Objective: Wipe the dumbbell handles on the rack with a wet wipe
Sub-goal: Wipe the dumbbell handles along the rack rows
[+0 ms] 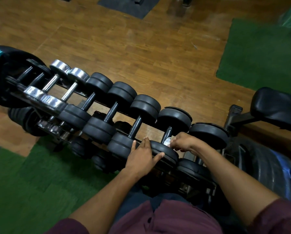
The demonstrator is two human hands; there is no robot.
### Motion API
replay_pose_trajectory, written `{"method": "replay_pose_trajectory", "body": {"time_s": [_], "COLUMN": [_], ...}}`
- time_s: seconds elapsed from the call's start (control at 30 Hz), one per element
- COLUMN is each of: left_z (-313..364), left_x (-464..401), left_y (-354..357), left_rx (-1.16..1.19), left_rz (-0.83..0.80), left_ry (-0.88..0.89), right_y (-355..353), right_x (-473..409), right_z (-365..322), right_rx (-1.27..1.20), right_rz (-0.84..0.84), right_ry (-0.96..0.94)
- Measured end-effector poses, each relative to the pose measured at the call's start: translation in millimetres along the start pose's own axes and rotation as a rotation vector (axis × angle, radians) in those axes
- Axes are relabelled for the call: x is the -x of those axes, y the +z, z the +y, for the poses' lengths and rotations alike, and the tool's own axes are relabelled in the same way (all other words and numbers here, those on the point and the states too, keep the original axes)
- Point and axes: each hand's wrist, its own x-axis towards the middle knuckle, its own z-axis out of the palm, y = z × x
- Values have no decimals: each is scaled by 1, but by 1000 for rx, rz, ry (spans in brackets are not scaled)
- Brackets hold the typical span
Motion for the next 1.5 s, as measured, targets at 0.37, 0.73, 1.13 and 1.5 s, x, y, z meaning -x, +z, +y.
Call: {"method": "replay_pose_trajectory", "body": {"time_s": [0.37, 0.73, 1.13, 1.5], "left_z": [1, 1, -3, -2], "left_x": [0, -1, -1, 0], "left_y": [-1, -1, 2, 1], "left_rx": [-11, 6, 64, 37], "left_rz": [-12, -13, 19, 16], "left_ry": [1, -8, 8, 16], "right_y": [23, 14, 19, -3], "right_x": [7, -6, -39, 5], "right_z": [4, -39, -56, -21], "right_rx": [670, 1169, 1280, 647], "right_rz": [804, 526, -25, 50], "right_ry": [-347, -442, -337, -545]}}
